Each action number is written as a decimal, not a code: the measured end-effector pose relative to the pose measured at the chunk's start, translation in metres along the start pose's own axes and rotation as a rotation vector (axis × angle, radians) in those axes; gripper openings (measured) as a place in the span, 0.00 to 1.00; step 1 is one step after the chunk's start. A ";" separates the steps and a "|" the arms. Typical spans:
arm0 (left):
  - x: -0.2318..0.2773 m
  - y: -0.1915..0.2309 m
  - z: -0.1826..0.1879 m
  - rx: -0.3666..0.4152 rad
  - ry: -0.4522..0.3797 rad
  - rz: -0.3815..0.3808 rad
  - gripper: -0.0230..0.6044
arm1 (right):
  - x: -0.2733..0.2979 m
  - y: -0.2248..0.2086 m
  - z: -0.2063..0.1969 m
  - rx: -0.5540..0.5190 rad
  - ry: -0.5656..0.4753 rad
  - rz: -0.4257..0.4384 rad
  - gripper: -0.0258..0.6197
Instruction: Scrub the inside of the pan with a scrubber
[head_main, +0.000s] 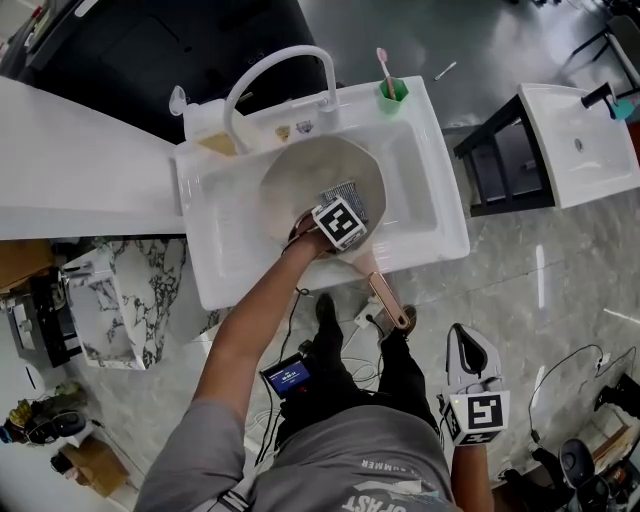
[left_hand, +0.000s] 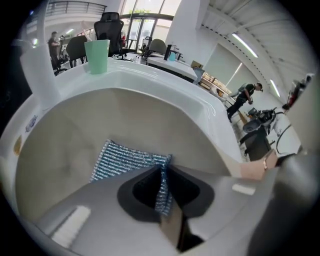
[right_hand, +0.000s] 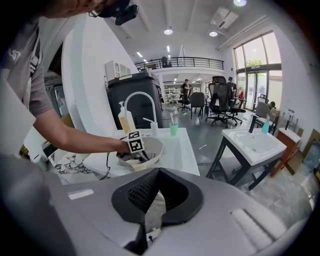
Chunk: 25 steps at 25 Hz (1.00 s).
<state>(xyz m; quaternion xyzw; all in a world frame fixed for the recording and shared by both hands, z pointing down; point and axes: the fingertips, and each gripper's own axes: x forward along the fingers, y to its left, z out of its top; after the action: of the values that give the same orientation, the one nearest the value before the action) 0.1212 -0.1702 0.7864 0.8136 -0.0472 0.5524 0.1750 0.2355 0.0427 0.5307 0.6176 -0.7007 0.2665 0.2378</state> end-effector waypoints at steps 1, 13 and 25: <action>0.001 0.004 0.005 -0.005 -0.008 0.011 0.09 | -0.001 -0.001 -0.002 0.003 0.001 -0.002 0.04; -0.001 0.053 0.029 -0.080 -0.060 0.115 0.09 | -0.012 -0.012 -0.012 0.024 0.003 -0.031 0.04; -0.059 0.037 0.016 -0.062 -0.143 0.162 0.08 | -0.017 0.001 0.012 0.005 -0.044 -0.018 0.04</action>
<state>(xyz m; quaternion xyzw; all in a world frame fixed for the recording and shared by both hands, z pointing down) 0.1028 -0.2170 0.7361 0.8387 -0.1423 0.5036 0.1508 0.2370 0.0471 0.5104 0.6302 -0.6996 0.2523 0.2232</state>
